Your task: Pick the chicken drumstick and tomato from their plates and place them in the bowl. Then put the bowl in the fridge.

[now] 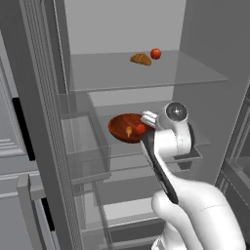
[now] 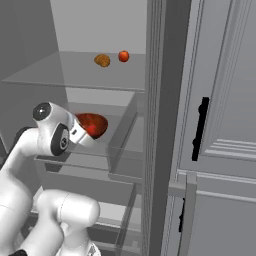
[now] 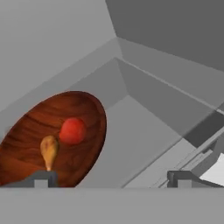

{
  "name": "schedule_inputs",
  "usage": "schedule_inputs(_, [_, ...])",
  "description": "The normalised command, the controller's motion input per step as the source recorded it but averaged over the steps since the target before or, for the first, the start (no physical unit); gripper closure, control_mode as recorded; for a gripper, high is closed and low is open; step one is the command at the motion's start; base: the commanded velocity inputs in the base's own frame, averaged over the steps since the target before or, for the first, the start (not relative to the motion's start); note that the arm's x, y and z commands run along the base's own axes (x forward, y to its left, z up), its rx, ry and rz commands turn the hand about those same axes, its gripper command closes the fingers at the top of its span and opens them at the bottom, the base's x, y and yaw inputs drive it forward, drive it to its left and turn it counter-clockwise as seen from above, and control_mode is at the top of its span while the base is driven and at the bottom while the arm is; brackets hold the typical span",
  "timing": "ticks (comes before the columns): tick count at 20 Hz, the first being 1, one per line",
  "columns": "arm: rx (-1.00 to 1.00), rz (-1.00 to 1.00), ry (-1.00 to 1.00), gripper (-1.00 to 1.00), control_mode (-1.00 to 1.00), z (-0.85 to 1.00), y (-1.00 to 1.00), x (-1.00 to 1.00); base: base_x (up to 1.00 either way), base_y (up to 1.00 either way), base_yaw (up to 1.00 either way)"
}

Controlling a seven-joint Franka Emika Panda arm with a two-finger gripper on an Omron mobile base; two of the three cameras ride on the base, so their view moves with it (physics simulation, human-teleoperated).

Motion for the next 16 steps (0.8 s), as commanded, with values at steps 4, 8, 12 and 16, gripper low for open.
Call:
schedule_inputs(4, [0.00,0.07,0.00,-1.00,-1.00,0.85,-0.01,-0.64,0.00,0.00,0.00])
schedule_inputs(8, [0.00,0.16,0.00,-1.00,-1.00,0.88,0.00,-0.87,0.00,0.00,0.00])
schedule_inputs(12, [0.00,0.18,-0.01,-1.00,-1.00,0.78,0.00,-1.00,0.00,0.00,0.00])
schedule_inputs(16, [0.00,0.10,0.00,-1.00,-1.00,0.98,0.01,-0.99,0.00,0.00,0.00])
